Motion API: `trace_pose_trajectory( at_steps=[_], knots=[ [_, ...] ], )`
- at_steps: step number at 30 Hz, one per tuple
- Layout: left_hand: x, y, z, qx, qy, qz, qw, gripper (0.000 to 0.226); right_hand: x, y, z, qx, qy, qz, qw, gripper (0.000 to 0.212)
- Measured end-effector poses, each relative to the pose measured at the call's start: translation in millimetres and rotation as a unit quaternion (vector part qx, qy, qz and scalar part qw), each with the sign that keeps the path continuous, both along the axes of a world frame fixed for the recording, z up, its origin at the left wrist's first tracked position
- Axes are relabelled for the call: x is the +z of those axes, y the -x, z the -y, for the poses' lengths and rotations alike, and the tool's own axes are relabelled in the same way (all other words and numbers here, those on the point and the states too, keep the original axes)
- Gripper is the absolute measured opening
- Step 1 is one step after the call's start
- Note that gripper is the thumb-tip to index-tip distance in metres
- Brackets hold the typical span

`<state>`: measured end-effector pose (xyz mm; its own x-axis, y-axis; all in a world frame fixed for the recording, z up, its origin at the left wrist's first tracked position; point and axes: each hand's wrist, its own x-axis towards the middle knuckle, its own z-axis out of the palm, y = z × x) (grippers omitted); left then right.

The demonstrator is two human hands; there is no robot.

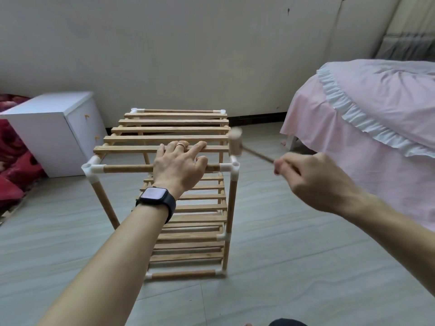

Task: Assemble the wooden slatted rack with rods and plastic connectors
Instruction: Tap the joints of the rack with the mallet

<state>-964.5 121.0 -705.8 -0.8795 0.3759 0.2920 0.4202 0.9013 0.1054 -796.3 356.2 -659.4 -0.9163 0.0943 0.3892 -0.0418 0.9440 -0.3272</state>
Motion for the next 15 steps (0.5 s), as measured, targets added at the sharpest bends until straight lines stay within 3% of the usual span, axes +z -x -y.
trace_pose_trajectory(
  at_steps=[2, 6, 10, 15],
  knots=[
    [0, 1, 1, 0.0, 0.002, -0.001, 1.0, 0.055, -5, -5, 3, 0.007, 0.036, -0.103, 0.994, 0.031],
    [-1, 0, 3, -0.007, 0.006, -0.001, 1.0, 0.056, -18, -7, 10, 0.003, -0.045, 0.032, 0.998, 0.038],
    [3, 1, 17, -0.021, 0.012, -0.001, 1.0, 0.064, -19, -3, 13, -0.001, 0.063, -0.072, 0.995, 0.031],
    [11, 6, 83, -0.044, -0.002, 0.028, 0.999, 0.068, -35, 16, 35, 0.006, 0.165, -0.039, 0.986, 0.03]
  ],
)
